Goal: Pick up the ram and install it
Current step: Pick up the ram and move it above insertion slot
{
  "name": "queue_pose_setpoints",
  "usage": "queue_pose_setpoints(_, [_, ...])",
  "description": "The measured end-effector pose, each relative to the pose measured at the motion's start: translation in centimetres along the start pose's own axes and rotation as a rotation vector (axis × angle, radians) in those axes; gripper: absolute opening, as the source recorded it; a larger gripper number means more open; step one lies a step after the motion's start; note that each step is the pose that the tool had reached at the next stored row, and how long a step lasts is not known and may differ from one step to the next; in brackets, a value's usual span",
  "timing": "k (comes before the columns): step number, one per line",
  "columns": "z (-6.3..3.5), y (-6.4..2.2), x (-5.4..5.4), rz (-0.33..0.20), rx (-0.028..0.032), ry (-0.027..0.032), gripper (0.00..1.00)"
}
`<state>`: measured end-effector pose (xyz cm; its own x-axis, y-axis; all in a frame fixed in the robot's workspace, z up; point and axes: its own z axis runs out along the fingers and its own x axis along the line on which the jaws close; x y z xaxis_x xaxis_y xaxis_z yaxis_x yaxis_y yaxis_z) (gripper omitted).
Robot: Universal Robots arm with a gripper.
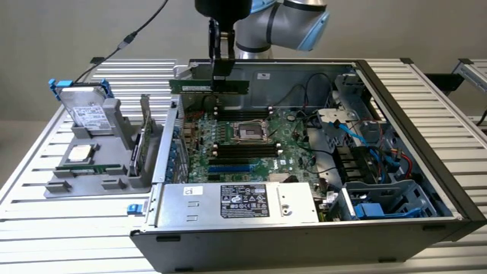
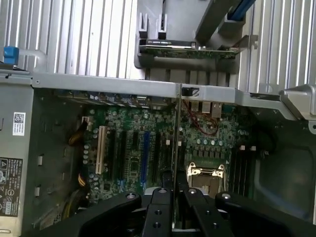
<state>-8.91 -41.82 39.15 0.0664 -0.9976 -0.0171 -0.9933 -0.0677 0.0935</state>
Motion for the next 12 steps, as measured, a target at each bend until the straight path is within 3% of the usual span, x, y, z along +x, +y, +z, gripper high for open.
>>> queue_pose_setpoints(6, [0.85,-2.05,-1.2,0.0,-0.001,0.0001,0.13])
queue_pose_setpoints(12, [1.07,-4.26,-1.7,0.0,-0.0017,0.0,0.13])
